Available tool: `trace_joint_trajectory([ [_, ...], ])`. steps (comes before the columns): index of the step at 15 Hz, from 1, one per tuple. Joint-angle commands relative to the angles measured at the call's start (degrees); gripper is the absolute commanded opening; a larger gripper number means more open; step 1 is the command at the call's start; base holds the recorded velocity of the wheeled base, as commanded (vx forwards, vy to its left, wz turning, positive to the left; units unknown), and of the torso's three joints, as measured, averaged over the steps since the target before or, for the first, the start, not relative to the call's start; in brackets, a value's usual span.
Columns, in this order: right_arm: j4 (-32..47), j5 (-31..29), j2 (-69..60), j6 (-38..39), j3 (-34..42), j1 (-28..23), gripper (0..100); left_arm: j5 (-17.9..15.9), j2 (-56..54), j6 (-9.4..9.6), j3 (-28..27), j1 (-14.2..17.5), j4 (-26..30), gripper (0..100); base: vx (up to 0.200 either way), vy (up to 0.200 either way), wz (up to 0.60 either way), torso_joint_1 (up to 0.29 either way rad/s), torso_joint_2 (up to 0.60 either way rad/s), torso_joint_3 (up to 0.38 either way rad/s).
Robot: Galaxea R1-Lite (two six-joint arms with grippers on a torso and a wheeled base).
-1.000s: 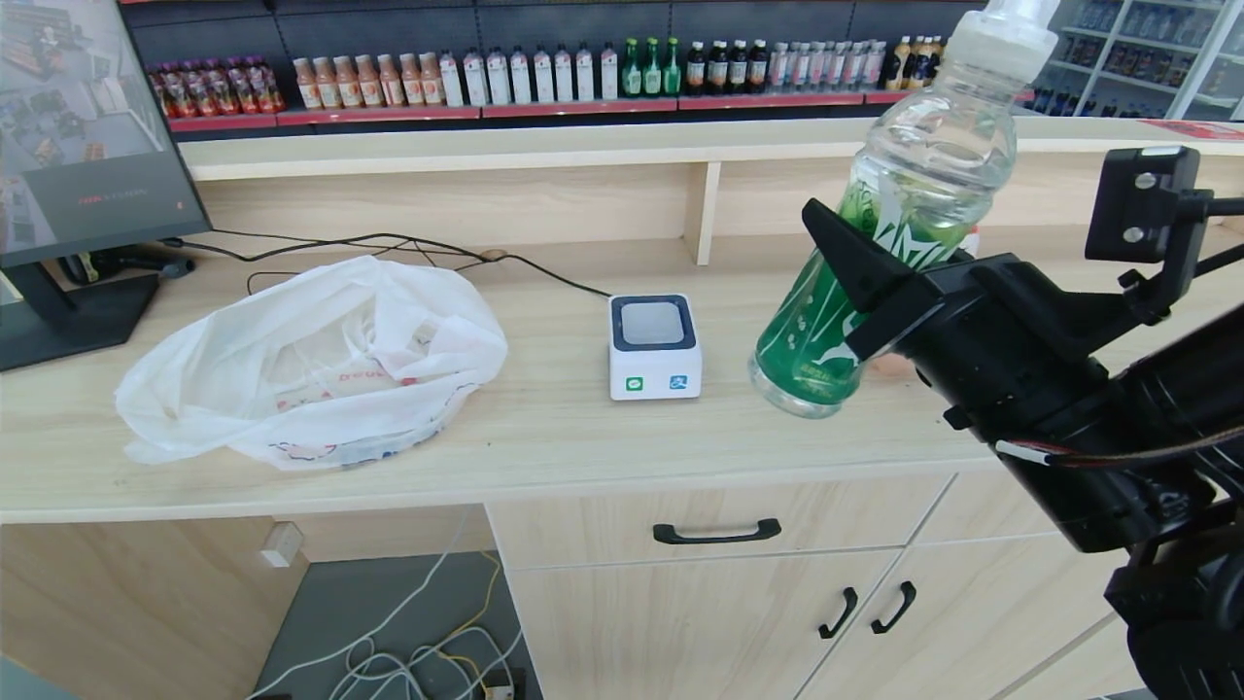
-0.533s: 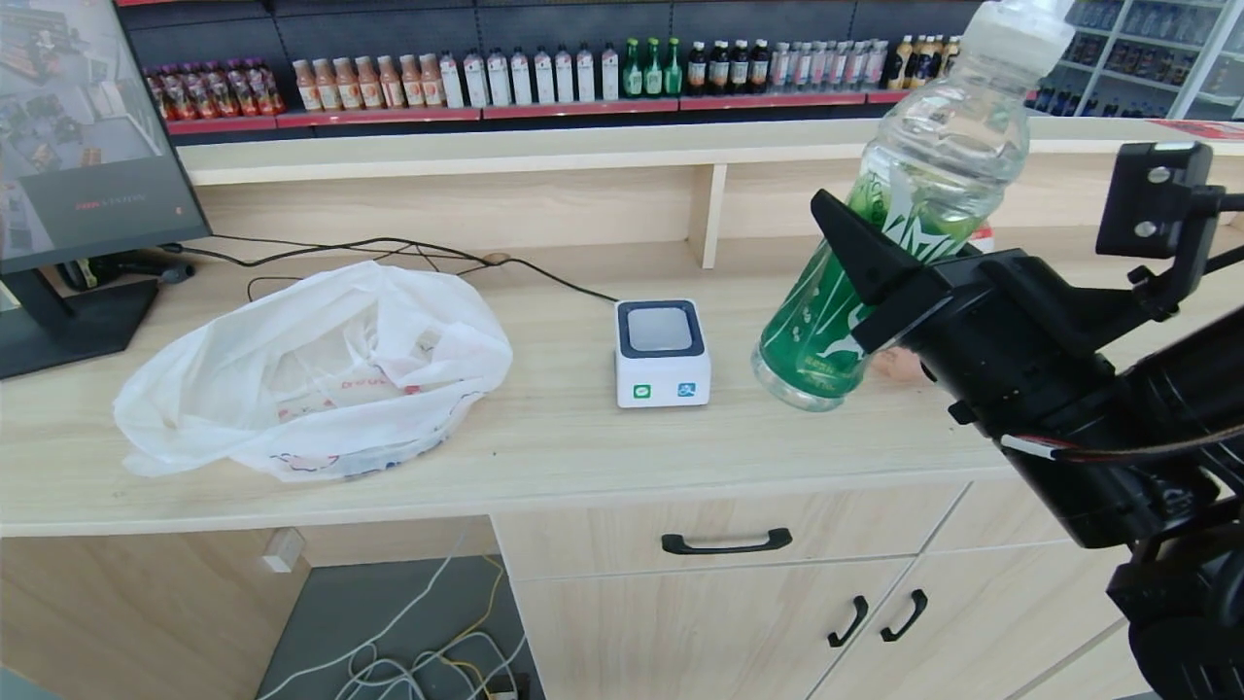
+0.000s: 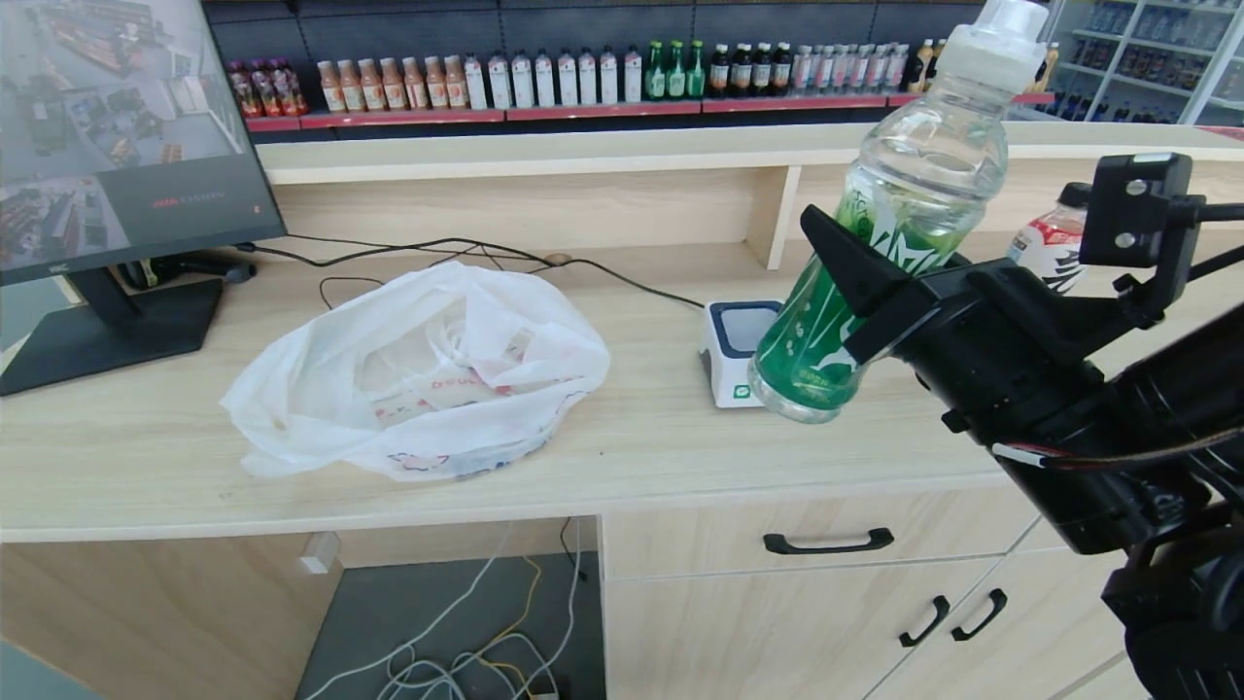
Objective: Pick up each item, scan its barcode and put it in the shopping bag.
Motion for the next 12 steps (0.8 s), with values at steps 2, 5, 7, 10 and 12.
trace_joint_trajectory([
  [2, -0.06, -0.02, -0.35, 0.02, 1.18, -0.05, 0, 0.00, -0.02, 0.07, 0.00, 0.00, 0.00, 100, 0.000, 0.200, 0.00, 0.010, 0.00, 0.000],
  [5, -0.06, -0.02, -1.14, 0.02, 0.47, -0.23, 0, 0.00, -0.02, -0.01, 0.00, 0.00, 0.00, 100, 0.000, 0.200, 0.00, 0.005, 0.00, 0.005],
  [7, -0.06, -0.02, -1.23, 0.02, -0.23, -0.23, 0, 0.00, -0.02, -0.10, 0.00, 0.00, 0.00, 100, 0.000, 0.200, 0.00, 0.005, 0.00, 0.000],
  [10, -0.06, -0.02, -1.49, 0.02, -0.85, -0.23, 0, 0.00, -0.02, -0.10, 0.00, 0.00, 0.00, 100, 0.000, 0.200, 0.00, 0.004, 0.00, 0.004],
  [12, -0.06, -0.02, -2.20, 0.02, -0.49, -0.32, 0, 0.00, -0.02, -0.10, 0.00, 0.00, 0.00, 100, 0.000, 0.200, 0.00, 0.002, 0.00, 0.005],
])
